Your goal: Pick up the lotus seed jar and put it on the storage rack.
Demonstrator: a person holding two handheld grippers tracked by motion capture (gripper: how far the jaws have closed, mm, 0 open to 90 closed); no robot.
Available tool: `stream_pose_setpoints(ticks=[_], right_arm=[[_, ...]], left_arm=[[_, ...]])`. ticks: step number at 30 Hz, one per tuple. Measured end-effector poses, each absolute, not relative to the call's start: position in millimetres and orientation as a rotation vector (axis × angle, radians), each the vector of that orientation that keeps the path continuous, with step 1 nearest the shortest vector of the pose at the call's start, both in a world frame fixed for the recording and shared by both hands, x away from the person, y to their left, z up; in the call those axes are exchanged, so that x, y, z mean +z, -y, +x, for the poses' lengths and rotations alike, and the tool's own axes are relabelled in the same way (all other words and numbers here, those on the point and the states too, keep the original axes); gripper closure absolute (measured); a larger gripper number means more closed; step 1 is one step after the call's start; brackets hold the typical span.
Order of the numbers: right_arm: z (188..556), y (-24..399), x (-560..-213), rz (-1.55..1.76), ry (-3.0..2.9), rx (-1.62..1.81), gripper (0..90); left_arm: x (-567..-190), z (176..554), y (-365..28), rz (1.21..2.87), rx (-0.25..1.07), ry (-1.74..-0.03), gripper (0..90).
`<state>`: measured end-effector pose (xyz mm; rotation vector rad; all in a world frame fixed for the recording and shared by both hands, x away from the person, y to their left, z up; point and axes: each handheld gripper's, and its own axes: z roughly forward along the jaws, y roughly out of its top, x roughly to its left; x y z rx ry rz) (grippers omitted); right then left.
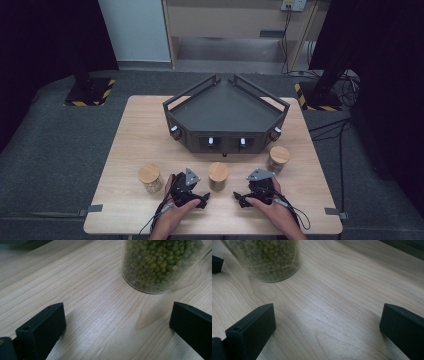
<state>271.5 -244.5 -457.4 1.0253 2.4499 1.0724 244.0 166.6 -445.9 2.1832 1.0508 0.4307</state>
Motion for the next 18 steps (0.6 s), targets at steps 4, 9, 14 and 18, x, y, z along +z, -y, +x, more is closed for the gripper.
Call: stream_pose_setpoints(ticks=[4,9,14,18], right_arm=[[271.4,244.3,-457.4,1.026,-2.449,1.072,0.4],[271.2,244.3,-457.4,1.027,-2.449,1.072,0.4],[271.3,244.3,-457.4,1.027,-2.449,1.072,0.4],[271.3,244.3,-457.4,1.026,-2.449,1.072,0.4]], left_arm=[[-445.9,243.4,-165.4,2.181,0.435,-1.057,0.0],[-445.8,243.0,-164.8,2.180,0.437,-1.061,0.0],[-445.6,243.1,-164.3,2.179,0.436,-1.065,0.0],[-443.7,244.0,-163.1,2.187,0.432,-1.071,0.0]])
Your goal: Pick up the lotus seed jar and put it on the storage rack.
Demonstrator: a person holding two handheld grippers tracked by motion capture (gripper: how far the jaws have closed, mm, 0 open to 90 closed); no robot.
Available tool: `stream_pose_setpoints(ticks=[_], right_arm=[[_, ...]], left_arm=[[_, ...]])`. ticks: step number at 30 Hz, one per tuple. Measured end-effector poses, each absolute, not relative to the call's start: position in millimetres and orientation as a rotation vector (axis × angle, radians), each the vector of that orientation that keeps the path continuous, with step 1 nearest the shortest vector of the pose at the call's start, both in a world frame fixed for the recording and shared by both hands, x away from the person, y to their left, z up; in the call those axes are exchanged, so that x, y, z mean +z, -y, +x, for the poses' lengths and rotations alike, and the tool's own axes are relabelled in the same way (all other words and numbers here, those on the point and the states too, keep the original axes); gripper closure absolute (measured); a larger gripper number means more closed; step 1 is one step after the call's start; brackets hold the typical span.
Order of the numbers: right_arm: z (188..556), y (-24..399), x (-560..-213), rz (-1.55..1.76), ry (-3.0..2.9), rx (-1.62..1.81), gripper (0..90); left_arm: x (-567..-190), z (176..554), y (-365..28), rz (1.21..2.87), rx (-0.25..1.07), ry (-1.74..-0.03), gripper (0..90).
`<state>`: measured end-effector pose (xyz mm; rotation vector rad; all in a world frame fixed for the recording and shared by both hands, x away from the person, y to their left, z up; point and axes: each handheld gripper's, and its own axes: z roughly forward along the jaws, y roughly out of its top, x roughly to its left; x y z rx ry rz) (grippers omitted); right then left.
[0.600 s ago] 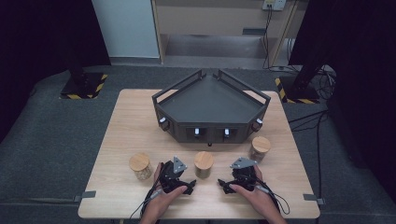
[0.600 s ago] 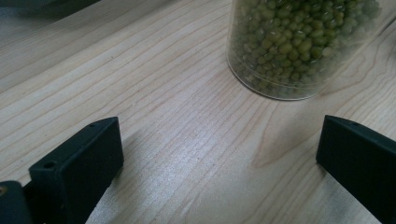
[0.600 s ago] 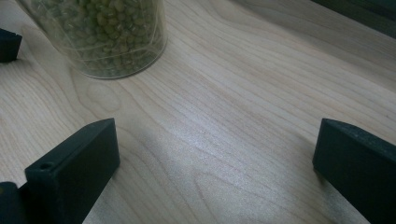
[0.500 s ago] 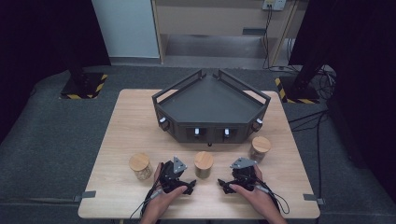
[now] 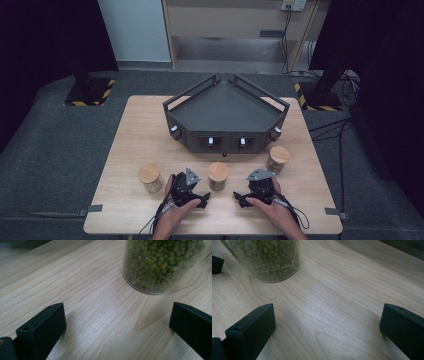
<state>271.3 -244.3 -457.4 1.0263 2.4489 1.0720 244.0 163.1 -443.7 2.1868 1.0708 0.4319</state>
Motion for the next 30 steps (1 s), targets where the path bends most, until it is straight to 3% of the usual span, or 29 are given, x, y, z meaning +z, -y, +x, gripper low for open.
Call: stream_pose_setpoints(ticks=[30], right_arm=[[270.7,244.0,-457.4,1.028,-2.447,1.071,0.5]], left_arm=[[-400.5,217.5,-176.6,2.134,0.522,-1.011,2.4]])
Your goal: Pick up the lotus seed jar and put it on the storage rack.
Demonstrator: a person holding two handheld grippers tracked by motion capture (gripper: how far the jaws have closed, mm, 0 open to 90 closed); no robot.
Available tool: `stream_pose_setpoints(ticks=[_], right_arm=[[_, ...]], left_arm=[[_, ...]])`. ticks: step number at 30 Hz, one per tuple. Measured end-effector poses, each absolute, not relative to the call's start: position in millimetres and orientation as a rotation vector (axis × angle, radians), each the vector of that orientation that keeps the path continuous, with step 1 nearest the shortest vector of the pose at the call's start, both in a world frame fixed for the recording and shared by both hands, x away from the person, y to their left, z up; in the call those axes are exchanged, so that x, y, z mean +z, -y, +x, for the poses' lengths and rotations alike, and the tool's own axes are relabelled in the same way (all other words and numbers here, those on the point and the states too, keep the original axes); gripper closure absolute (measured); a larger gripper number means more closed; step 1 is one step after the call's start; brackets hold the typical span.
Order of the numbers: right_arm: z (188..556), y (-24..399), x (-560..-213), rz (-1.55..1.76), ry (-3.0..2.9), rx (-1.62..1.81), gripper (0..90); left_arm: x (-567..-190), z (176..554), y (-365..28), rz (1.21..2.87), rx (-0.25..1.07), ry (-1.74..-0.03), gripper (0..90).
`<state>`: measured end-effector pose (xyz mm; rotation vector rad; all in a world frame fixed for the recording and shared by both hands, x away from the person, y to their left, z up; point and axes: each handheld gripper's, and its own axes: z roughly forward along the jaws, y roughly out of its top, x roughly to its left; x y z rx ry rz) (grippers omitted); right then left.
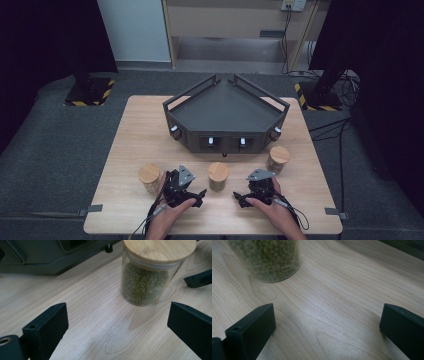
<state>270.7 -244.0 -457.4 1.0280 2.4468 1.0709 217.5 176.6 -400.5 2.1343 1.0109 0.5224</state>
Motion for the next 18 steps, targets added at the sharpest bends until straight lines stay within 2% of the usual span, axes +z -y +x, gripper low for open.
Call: stream_pose_setpoints(ticks=[18], right_arm=[[270.1,243.8,-457.5,1.031,-2.444,1.070,0.5]], left_arm=[[-378.0,213.4,-198.2,2.089,0.577,-0.988,2.2]])
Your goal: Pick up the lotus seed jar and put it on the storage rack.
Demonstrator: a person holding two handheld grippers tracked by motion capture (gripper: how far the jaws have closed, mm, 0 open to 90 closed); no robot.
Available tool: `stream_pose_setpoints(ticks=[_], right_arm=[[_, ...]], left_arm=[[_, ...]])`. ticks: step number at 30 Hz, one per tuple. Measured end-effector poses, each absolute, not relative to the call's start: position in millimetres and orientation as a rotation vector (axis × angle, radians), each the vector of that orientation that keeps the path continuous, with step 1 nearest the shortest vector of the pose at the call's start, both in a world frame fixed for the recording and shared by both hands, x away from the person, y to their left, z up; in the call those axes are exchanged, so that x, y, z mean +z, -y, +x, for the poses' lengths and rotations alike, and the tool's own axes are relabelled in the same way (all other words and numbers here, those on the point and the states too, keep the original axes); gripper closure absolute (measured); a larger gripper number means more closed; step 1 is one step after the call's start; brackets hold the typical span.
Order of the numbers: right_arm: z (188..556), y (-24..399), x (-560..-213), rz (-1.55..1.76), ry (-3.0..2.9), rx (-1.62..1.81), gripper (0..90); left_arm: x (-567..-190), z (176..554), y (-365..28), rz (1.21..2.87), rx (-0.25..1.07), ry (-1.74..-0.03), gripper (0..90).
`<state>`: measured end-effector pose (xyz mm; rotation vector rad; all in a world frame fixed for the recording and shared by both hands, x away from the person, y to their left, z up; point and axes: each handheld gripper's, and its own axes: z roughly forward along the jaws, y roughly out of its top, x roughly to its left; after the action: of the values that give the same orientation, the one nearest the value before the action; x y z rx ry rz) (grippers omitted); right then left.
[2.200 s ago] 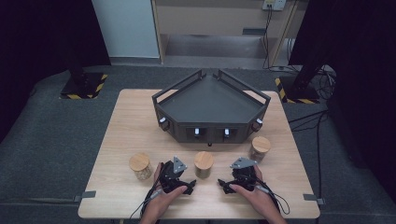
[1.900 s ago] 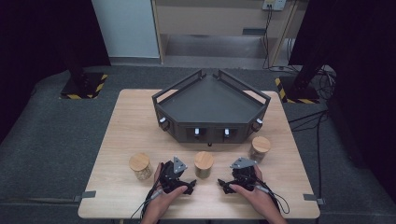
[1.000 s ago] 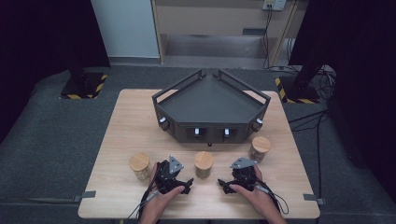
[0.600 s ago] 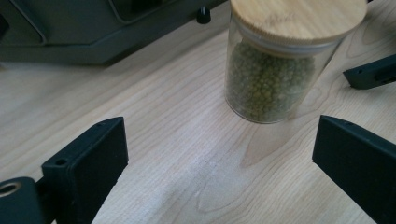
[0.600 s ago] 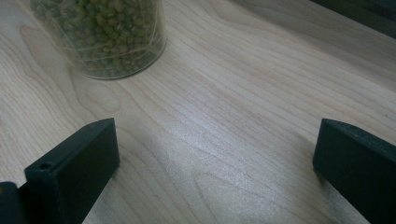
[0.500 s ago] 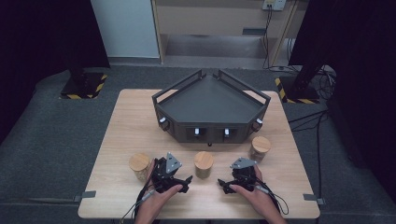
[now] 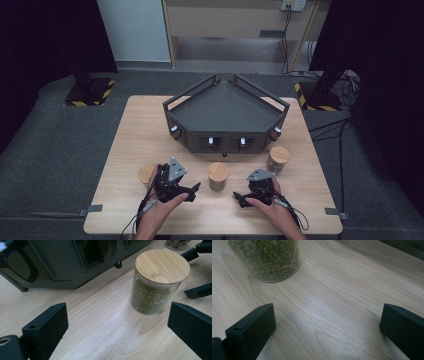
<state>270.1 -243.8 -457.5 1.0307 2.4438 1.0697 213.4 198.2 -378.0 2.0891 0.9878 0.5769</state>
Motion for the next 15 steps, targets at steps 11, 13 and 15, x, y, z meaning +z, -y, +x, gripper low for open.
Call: stream_pose_setpoints(ticks=[11,13,15], right_arm=[[269.6,243.7,-457.5,1.033,-2.442,1.070,0.5],[269.6,243.7,-457.6,1.033,-2.442,1.071,0.5],[269.6,243.7,-457.5,1.033,-2.442,1.070,0.5]], left_arm=[[-375.1,212.3,-214.5,2.063,0.631,-0.994,2.1],[-373.9,212.1,-218.8,2.055,0.636,-0.997,2.1],[-373.3,211.3,-224.0,2.036,0.639,-1.005,2.2]])
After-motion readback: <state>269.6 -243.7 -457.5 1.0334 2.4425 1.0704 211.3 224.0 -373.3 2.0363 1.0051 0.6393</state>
